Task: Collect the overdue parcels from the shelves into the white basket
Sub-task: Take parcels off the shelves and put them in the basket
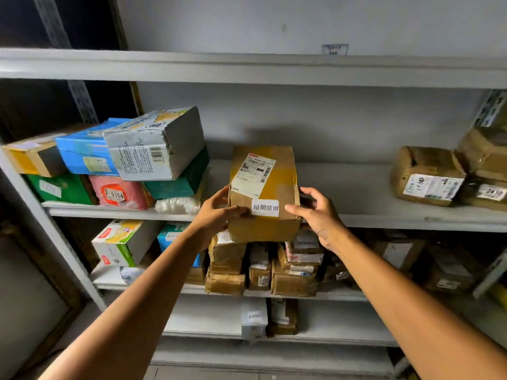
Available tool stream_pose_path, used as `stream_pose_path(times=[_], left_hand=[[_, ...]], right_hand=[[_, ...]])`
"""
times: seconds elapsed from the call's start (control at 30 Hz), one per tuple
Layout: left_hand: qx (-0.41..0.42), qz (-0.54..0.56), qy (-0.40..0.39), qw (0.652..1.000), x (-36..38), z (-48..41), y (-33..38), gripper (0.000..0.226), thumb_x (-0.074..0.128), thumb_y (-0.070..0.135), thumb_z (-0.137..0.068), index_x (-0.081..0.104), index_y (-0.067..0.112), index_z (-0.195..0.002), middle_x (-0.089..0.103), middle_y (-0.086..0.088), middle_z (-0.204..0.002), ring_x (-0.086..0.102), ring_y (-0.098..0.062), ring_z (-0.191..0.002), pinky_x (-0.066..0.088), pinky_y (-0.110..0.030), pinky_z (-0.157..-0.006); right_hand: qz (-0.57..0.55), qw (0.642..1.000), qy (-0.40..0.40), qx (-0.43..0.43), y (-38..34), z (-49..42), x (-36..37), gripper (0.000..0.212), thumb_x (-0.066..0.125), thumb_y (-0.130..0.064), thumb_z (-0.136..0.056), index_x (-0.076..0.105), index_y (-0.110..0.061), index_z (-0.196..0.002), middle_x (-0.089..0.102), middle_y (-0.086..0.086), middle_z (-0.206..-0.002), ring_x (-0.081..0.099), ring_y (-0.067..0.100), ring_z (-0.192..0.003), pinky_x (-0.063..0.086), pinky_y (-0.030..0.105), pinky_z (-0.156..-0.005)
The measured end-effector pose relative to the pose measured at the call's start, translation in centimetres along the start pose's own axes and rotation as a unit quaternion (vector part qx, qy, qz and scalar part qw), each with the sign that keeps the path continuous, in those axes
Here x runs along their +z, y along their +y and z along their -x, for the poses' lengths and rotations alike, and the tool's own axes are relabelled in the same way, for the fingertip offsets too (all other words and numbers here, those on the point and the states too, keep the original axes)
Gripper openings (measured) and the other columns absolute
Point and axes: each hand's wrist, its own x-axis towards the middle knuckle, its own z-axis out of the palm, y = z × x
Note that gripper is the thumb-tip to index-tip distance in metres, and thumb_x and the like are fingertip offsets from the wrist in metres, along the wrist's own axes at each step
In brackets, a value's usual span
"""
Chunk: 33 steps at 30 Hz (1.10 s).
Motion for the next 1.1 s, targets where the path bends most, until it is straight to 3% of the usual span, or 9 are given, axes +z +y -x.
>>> stream_pose_path(times=[0.17,0.27,0.4,0.5,0.57,0.73,0.9,1.0,1.1], left_hand=[[0.0,0.024,-0.044,0.999,4.2,0.5,0.1,0.081,0.081,0.016,-0.078,0.044,0.037,-0.147,0.061,0.001,-0.133,0.065,-0.021,-0.111,0.06,-0.031,-0.076],[-0.006,0.03,-0.075,0.997,7.2,0.9,0.1,0.092,0.087,0.026,-0.067,0.044,0.04,-0.146,0.06,0.002,-0.136,0.065,-0.023,-0.115,0.059,-0.041,-0.088],[-0.009,0.033,-0.108,0.994,12.4,2.0,0.6,0.088,0.085,0.027,-0.073,0.041,0.041,-0.148,0.06,0.003,-0.135,0.066,-0.02,-0.112,0.059,-0.032,-0.078],[0.002,0.022,-0.14,0.99,16.1,2.8,0.9,0.102,0.091,0.041,-0.057,0.042,0.043,-0.146,0.059,0.002,-0.137,0.064,-0.023,-0.116,0.056,-0.045,-0.093],[0.013,0.014,-0.162,0.987,18.9,3.5,1.1,0.099,0.091,0.037,-0.06,0.043,0.041,-0.147,0.058,0.001,-0.138,0.061,-0.025,-0.118,0.053,-0.047,-0.097],[0.022,0.025,-0.206,0.978,25.5,5.0,1.8,0.079,0.077,0.015,-0.081,0.042,0.036,-0.148,0.059,0.0,-0.136,0.065,-0.021,-0.112,0.059,-0.037,-0.086],[0.03,0.021,-0.271,0.962,31.6,5.9,1.7,0.075,0.078,0.014,-0.082,0.046,0.034,-0.147,0.064,-0.001,-0.131,0.069,-0.022,-0.108,0.058,-0.043,-0.091],[0.024,0.012,-0.318,0.948,35.3,6.5,1.4,0.085,0.088,0.027,-0.069,0.048,0.036,-0.144,0.064,0.0,-0.131,0.067,-0.024,-0.112,0.057,-0.046,-0.093],[0.012,0.012,-0.352,0.936,38.7,6.8,0.3,0.08,0.085,0.028,-0.071,0.05,0.038,-0.143,0.066,0.005,-0.128,0.067,-0.019,-0.11,0.059,-0.036,-0.087]], right_hand=[[-0.021,0.999,0.026,0.011,0.3,2.6,-3.9,0.064,0.084,-0.017,-0.075,0.053,-0.022,-0.131,0.065,0.005,-0.125,0.064,0.018,-0.109,0.056,0.034,-0.09],[-0.031,0.998,0.055,0.022,0.2,4.1,-6.9,0.078,0.084,-0.014,-0.075,0.046,-0.02,-0.142,0.056,0.003,-0.135,0.058,0.021,-0.121,0.05,0.04,-0.102],[-0.031,0.996,0.084,0.021,0.1,6.5,-11.9,0.074,0.083,-0.009,-0.075,0.049,-0.014,-0.141,0.062,0.004,-0.13,0.061,0.019,-0.116,0.051,0.037,-0.1],[-0.018,0.993,0.116,0.013,0.0,8.7,-15.5,0.072,0.083,-0.009,-0.074,0.053,-0.014,-0.139,0.065,0.003,-0.125,0.063,0.019,-0.113,0.052,0.038,-0.099],[-0.021,0.991,0.132,0.011,-0.4,10.6,-18.2,0.072,0.082,-0.006,-0.075,0.051,-0.012,-0.14,0.066,0.004,-0.124,0.065,0.017,-0.11,0.052,0.038,-0.099],[-0.014,0.985,0.171,0.019,0.0,14.4,-24.3,0.074,0.084,-0.012,-0.074,0.053,-0.018,-0.14,0.068,0.001,-0.121,0.067,0.016,-0.107,0.055,0.041,-0.094],[0.002,0.973,0.228,0.023,0.1,18.6,-28.9,0.07,0.078,-0.011,-0.081,0.048,-0.022,-0.143,0.062,-0.009,-0.115,0.063,-0.004,-0.089,0.047,0.008,-0.06],[0.012,0.965,0.26,0.034,0.5,21.3,-31.7,0.07,0.078,-0.011,-0.081,0.047,-0.022,-0.144,0.063,-0.007,-0.121,0.064,0.005,-0.102,0.046,0.013,-0.064],[0.019,0.951,0.304,0.051,1.1,23.8,-33.6,0.069,0.078,-0.01,-0.081,0.048,-0.021,-0.143,0.064,-0.005,-0.124,0.064,0.009,-0.107,0.056,0.025,-0.079]])
